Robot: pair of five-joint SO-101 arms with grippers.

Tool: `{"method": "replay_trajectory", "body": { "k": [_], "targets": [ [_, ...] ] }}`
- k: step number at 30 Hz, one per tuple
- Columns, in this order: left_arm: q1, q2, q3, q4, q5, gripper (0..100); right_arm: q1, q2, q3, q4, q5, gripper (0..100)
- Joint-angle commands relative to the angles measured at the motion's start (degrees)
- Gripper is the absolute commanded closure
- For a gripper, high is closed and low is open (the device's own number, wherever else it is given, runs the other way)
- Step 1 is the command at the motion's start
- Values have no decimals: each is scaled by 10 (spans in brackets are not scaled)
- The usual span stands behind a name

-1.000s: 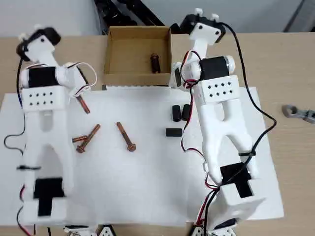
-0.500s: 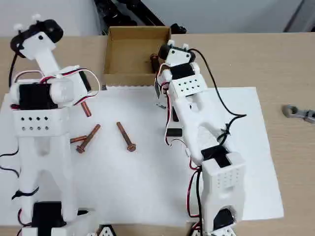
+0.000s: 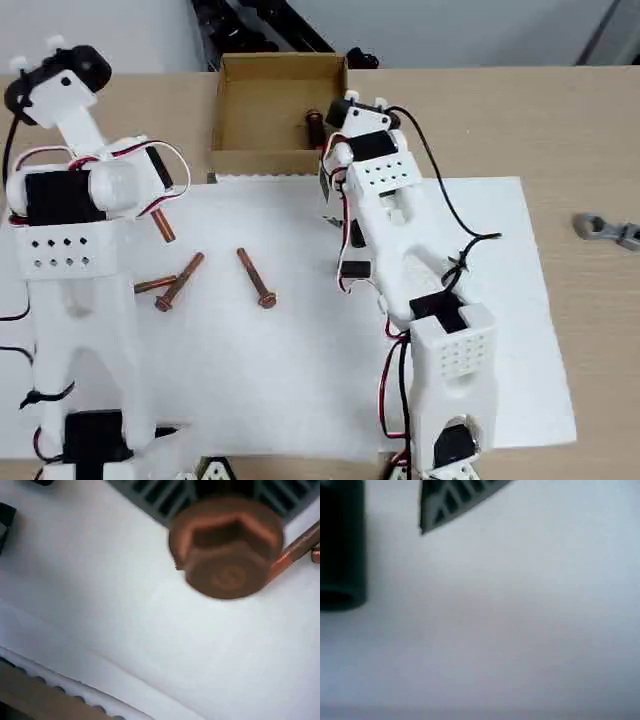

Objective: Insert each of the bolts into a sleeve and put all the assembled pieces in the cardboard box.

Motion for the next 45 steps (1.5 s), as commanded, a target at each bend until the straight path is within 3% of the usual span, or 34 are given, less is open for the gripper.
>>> {"method": "replay_trajectory", "body": {
  "k": [1, 8, 23, 28, 33, 39, 45],
  "targets": [
    [-1, -27, -25, -2, -4, 995, 15, -4, -25, -4, 55, 859],
    [-1, -26, -25, -3, -4, 995, 14, 4, -23, -8, 114, 859],
    [-1, -29, -25, 1, -4, 995, 12, 109, -23, -22, 120, 861],
    [-1, -29, -25, 1, -4, 995, 12, 109, -24, -17, 120, 998],
    [-1, -29, -25, -1, -4, 995, 11, 105, -25, -7, 120, 981],
    [-2, -29, -25, -4, -4, 995, 11, 10, -25, 0, 121, 981],
    [0, -30, -25, -27, -4, 995, -7, -132, -25, 74, 121, 982]
  ]
}}
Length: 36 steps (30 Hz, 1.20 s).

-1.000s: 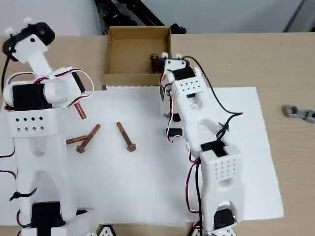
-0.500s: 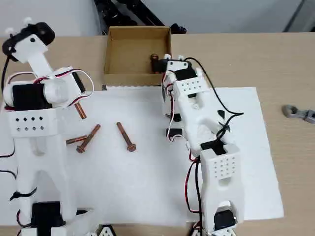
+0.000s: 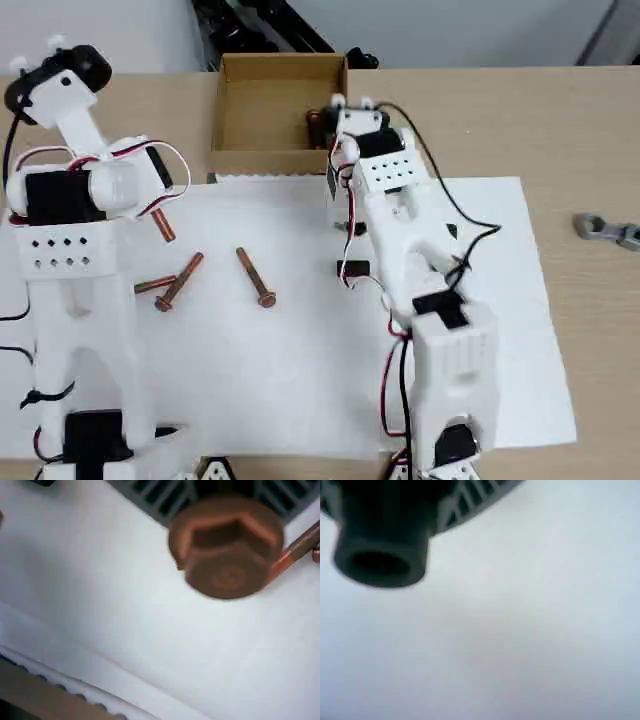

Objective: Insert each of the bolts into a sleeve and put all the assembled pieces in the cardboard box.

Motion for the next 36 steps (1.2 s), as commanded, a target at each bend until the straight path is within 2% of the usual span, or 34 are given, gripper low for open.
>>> {"method": "replay_trajectory", "body": {
  "k": [1, 15, 22, 26, 36],
  "targets": [
    [0, -30, -25, -25, -4, 995, -15, -124, -10, 42, 4, 982],
    [0, -30, -25, -64, -4, 995, -26, -492, 11, 72, 4, 984],
    [62, -30, -27, -93, -5, 995, -26, -662, 215, 56, 4, 984],
    [101, -30, -27, -115, -5, 995, -22, -785, 390, -21, 4, 984],
    [134, -30, -26, -127, -5, 995, -27, -1044, 806, -340, 4, 995]
  ]
}}
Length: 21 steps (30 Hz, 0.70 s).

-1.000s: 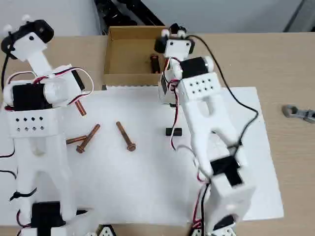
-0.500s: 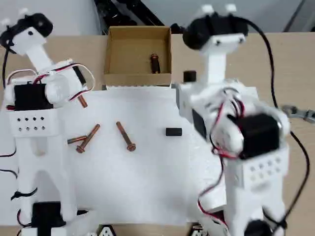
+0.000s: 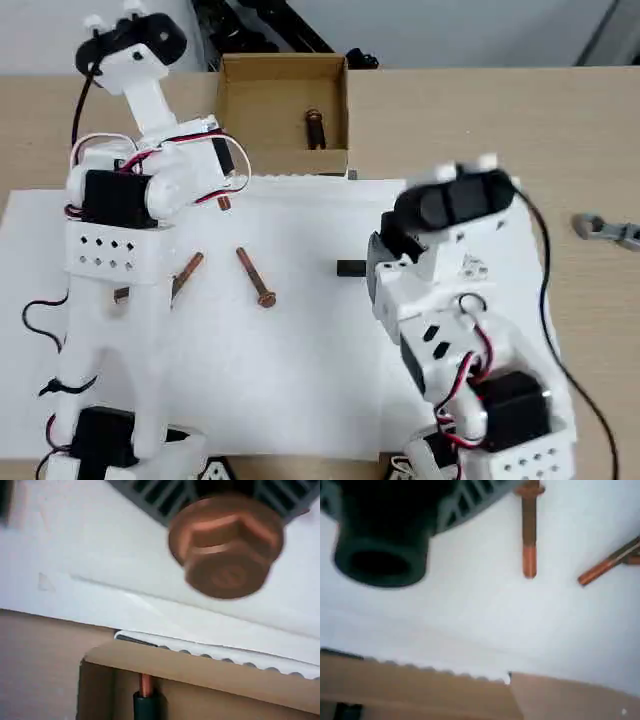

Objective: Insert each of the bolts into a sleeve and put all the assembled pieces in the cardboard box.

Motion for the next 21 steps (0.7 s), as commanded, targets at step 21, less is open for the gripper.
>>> {"method": "replay_trajectory", "body": {
  "k": [21],
  "targets": [
    [169, -68, -29, -73, -68, 995, -80, -174, 369, -408, 90, 995]
  ]
}}
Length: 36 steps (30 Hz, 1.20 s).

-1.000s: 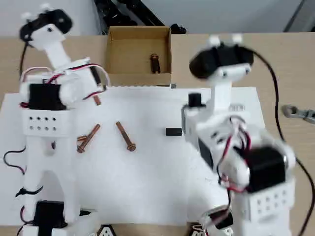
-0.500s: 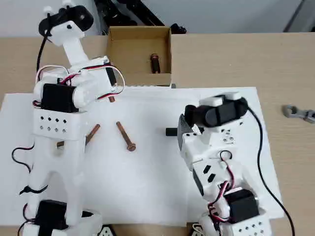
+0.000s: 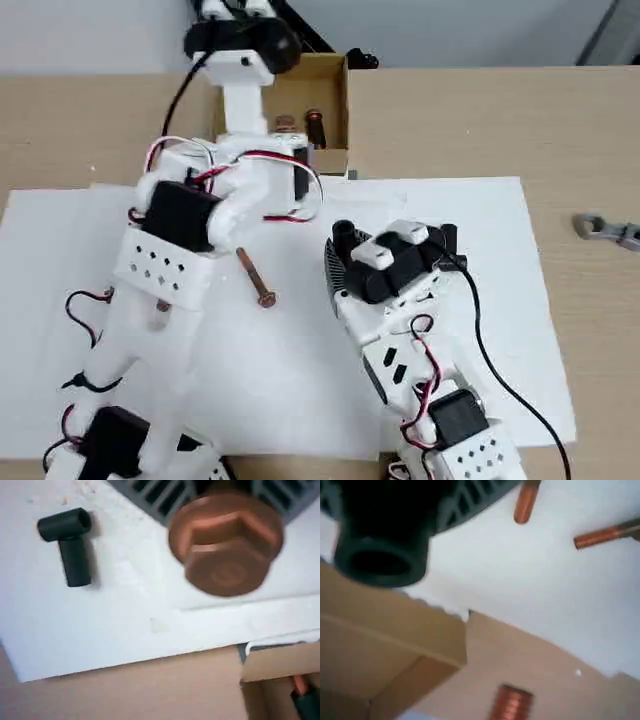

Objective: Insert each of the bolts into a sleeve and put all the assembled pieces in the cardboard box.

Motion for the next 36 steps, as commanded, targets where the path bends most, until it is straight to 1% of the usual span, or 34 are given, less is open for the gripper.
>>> {"method": "replay_trajectory", "body": {
  "k": [1, 7, 14, 18, 23, 28, 36],
  "targets": [
    [19, -59, -26, -23, -3, 995, -1, -26, 2, -22, 5, 995],
    [64, -91, -25, -36, -3, 995, -4, -79, 7, -17, 5, 995],
    [102, -91, -13, -69, -3, 995, -38, -102, 13, -4, 5, 995],
    [104, -96, 36, -107, -4, 995, -38, -102, 16, -4, 5, 995],
    [104, -98, 42, -106, -4, 995, -36, -102, 15, -6, 4, 995],
    [112, -142, 57, -101, -5, 995, -36, -102, 15, -6, 3, 995],
    [113, -187, 143, -107, -5, 995, -36, -102, 15, -1, 3, 995]
  ]
}}
